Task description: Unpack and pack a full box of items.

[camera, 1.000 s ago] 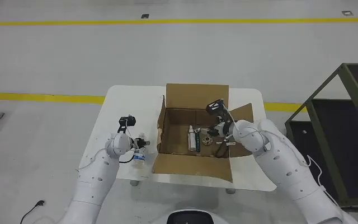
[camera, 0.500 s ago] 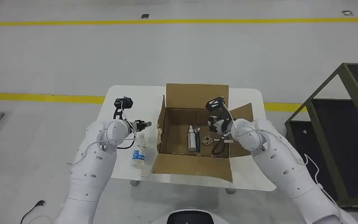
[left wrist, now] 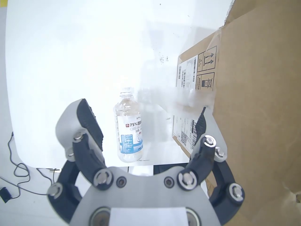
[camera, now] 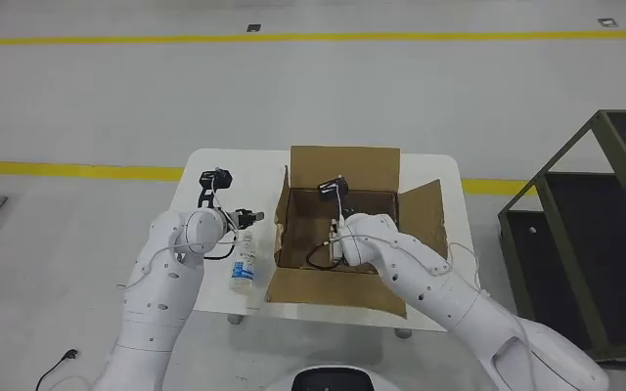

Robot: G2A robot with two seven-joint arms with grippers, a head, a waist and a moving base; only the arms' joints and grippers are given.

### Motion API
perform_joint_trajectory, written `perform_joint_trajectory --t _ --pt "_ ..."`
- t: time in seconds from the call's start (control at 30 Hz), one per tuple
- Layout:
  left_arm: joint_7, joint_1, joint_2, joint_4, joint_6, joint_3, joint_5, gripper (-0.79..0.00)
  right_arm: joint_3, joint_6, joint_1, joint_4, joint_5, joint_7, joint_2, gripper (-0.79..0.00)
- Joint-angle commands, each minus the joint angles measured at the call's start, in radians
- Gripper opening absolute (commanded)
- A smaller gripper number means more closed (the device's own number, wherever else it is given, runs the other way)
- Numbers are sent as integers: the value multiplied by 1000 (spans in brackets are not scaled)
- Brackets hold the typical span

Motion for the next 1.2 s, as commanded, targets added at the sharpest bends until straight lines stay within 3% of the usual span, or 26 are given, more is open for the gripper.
perform_joint_trajectory --t 0.0,0.33,0.6,0.63,0.67,0.73,0.8,0.93,1.0,1.17 --pt "0 0 0 0 0 0 0 0 -1 1 2 5 1 -2 -1 -785" --pt "0 0 0 0 0 0 0 0 -2 -2 -1 5 -3 -8 -1 -785" --pt "0 0 0 0 0 0 0 0 -36 161 -73 105 -46 -100 -52 -785" --pt "0 0 0 0 0 0 0 0 -33 173 -76 117 -28 -112 -63 -674" --pt "0 0 0 0 0 0 0 0 -27 175 -78 130 -7 -135 -73 -619" --pt "0 0 0 0 0 0 0 0 -24 180 -80 177 13 -181 -92 -634" --pt "0 0 0 0 0 0 0 0 -12 175 -79 211 48 -224 -110 -551" --pt "0 0 0 0 0 0 0 0 10 166 -65 290 105 -283 -144 -517" --pt "0 0 0 0 0 0 0 0 32 137 -63 322 161 -315 -160 -453" --pt "0 0 0 0 0 0 0 0 44 90 -41 415 223 -363 -201 -449"
